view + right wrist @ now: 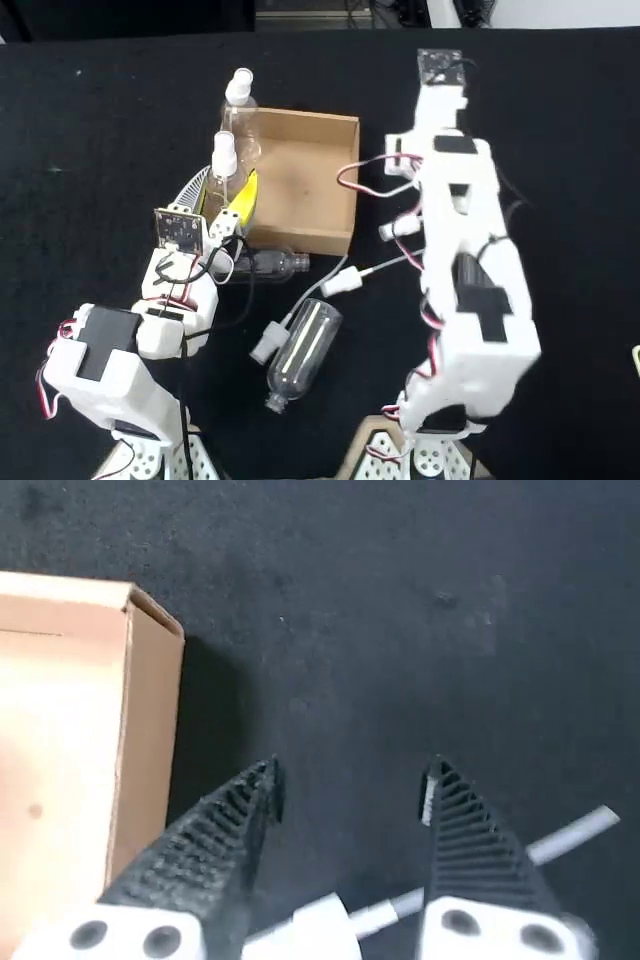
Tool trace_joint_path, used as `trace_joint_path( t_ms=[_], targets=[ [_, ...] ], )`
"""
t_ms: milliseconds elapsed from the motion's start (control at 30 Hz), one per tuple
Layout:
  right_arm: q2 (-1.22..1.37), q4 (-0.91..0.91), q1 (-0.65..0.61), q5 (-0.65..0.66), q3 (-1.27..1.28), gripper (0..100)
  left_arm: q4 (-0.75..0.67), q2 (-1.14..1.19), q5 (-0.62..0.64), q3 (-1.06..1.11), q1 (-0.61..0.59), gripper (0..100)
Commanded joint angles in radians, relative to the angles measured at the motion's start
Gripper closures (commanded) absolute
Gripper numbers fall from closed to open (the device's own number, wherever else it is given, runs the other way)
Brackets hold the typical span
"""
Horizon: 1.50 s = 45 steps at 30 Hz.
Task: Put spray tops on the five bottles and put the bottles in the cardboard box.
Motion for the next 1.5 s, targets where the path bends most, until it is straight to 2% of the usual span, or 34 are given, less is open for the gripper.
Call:
trace_joint_path(
  t_ms=[0,333,767,1467],
  targets=[
    [0.076,0.011,-0.026,-0.008,-0.173,78.8,-0.020,-0.015,-0.005,-0.001,-0.015,97],
    [0.271,0.006,-0.023,-0.008,-0.400,98.7,-0.021,-0.015,-0.005,0.022,-0.019,97],
    [0.486,0.011,-0.092,-0.006,-0.624,98.8,-0.021,-0.015,-0.005,0.041,-0.021,97],
    [0.492,0.003,-0.146,0.000,-0.634,98.7,-0.021,-0.015,-0.009,0.041,-0.016,97]
  ],
)
